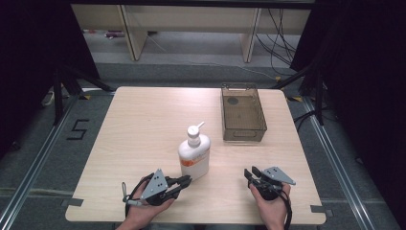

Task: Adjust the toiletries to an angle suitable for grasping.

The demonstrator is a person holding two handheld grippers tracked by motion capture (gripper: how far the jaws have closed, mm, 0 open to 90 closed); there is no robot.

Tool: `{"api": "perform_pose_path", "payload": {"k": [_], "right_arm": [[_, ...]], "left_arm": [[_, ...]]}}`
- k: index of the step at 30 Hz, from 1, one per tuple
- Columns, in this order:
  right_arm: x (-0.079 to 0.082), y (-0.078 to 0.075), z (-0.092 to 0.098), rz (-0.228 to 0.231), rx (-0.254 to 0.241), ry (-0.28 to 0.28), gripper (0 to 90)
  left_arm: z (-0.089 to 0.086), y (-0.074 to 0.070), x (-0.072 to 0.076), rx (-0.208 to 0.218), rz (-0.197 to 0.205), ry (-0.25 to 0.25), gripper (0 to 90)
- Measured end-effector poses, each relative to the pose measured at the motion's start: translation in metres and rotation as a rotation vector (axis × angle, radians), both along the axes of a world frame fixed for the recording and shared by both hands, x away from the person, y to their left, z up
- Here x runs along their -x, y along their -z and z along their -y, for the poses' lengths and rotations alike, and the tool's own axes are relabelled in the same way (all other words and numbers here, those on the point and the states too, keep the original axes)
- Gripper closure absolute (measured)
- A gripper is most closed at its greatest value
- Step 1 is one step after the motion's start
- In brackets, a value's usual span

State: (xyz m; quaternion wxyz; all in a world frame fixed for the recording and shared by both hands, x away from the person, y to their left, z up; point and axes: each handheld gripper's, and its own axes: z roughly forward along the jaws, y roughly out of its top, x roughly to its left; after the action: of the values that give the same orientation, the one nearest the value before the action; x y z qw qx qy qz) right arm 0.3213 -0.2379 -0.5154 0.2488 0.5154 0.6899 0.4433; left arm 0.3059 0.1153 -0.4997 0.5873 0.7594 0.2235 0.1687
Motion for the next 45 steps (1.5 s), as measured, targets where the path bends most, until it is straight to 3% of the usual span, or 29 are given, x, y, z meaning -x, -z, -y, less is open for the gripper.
{"api": "perform_pose_path", "payload": {"k": [3, 6, 7, 9, 14, 15, 18, 20, 23, 24, 30, 34, 35, 36, 37, 38, 39, 42, 45], "right_arm": [[0.001, 0.0, -0.002, -0.012, -0.022, 0.006, 64.3], [0.0, 0.0, -0.001, 0.005, -0.01, 0.002, 64.3], [0.002, -0.001, -0.001, -0.011, -0.003, 0.003, 64.3], [0.002, -0.001, -0.002, -0.011, -0.009, -0.001, 64.3], [0.001, 0.0, -0.004, -0.007, -0.018, -0.009, 64.3], [0.003, -0.002, -0.003, -0.004, 0.017, -0.007, 64.3], [0.003, -0.001, -0.004, 0.006, 0.001, -0.01, 64.3], [0.003, -0.001, -0.003, -0.003, 0.024, -0.013, 64.3], [0.003, -0.001, -0.004, 0.002, -0.001, -0.013, 64.3], [0.005, -0.002, -0.007, -0.032, -0.023, 0.005, 64.2], [0.003, -0.001, -0.004, -0.006, -0.008, -0.021, 64.2], [0.004, -0.002, -0.006, -0.004, -0.034, -0.028, 64.2], [0.004, -0.003, -0.005, 0.012, 0.001, -0.012, 64.2], [0.004, -0.003, -0.005, 0.012, 0.001, -0.012, 64.2], [0.007, -0.005, -0.009, -0.013, -0.04, -0.006, 64.2], [0.006, -0.005, -0.008, 0.009, -0.01, -0.002, 64.2], [0.006, -0.005, -0.01, 0.009, -0.028, -0.006, 64.1], [0.007, -0.007, -0.011, 0.034, -0.014, -0.023, 63.9], [0.01, -0.011, -0.013, 0.029, -0.017, -0.03, 63.4]], "left_arm": [[0.001, -0.001, 0.0, 0.0, 0.004, 0.003, 82.1], [0.001, 0.0, 0.0, 0.005, 0.001, -0.001, 82.3], [0.001, 0.0, 0.0, 0.004, 0.002, 0.0, 82.4], [0.002, 0.0, -0.002, 0.017, 0.005, 0.006, 82.6], [0.007, -0.005, -0.006, 0.006, 0.009, -0.008, 84.2], [0.008, -0.007, -0.008, -0.002, 0.01, -0.008, 84.7], [0.012, -0.007, -0.01, 0.01, 0.017, -0.001, 85.0], [0.015, -0.008, -0.012, 0.001, 0.018, -0.004, 85.5], [0.018, -0.01, -0.016, -0.009, 0.017, -0.011, 85.9], [0.018, -0.01, -0.016, -0.009, 0.017, -0.011, 85.9], [0.021, -0.012, -0.021, -0.012, 0.022, -0.016, 87.0], [0.019, -0.013, -0.023, -0.019, 0.021, -0.026, 87.4], [0.019, -0.013, -0.023, -0.019, 0.021, -0.026, 87.4], [0.019, -0.013, -0.023, -0.02, 0.022, -0.028, 87.4], [0.017, -0.013, -0.025, -0.023, 0.024, -0.035, 87.5], [0.016, -0.012, -0.025, -0.019, 0.02, -0.041, 87.5], [0.016, -0.012, -0.027, -0.01, 0.023, -0.041, 87.5], [0.012, -0.011, -0.029, -0.021, 0.012, -0.059, 87.4], [0.01, -0.01, -0.03, -0.02, 0.012, -0.061, 86.8]]}}
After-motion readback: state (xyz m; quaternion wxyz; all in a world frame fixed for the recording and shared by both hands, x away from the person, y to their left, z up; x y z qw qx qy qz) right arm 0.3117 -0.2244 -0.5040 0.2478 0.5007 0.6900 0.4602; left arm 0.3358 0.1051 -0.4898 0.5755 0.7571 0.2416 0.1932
